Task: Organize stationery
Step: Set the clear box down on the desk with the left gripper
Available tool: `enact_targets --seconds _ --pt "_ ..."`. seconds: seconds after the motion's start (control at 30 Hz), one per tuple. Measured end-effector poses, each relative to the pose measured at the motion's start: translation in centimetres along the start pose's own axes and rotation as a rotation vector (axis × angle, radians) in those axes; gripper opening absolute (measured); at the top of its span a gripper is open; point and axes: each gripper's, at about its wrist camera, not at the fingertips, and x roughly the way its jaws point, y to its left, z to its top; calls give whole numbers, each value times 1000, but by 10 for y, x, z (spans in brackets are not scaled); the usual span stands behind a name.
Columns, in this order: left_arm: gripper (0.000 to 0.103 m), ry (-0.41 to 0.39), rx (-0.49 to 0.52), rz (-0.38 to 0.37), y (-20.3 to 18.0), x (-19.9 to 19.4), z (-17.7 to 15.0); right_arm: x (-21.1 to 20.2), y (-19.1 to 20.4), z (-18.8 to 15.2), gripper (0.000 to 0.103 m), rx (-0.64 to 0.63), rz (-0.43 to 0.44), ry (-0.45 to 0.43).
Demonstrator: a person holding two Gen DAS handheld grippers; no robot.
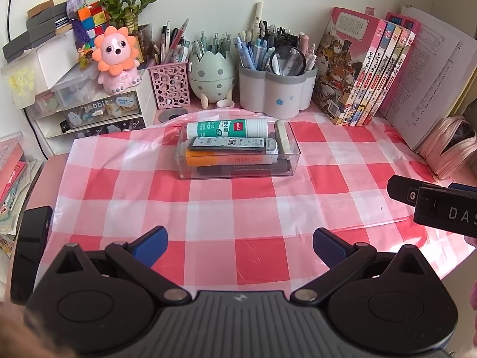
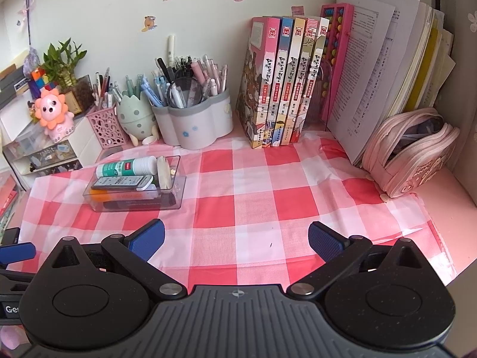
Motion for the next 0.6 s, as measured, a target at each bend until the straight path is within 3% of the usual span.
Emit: enact_targets --seconds 0.6 --pt "81 -20 3 0 -1 -5 0 -2 0 0 98 2 5 -11"
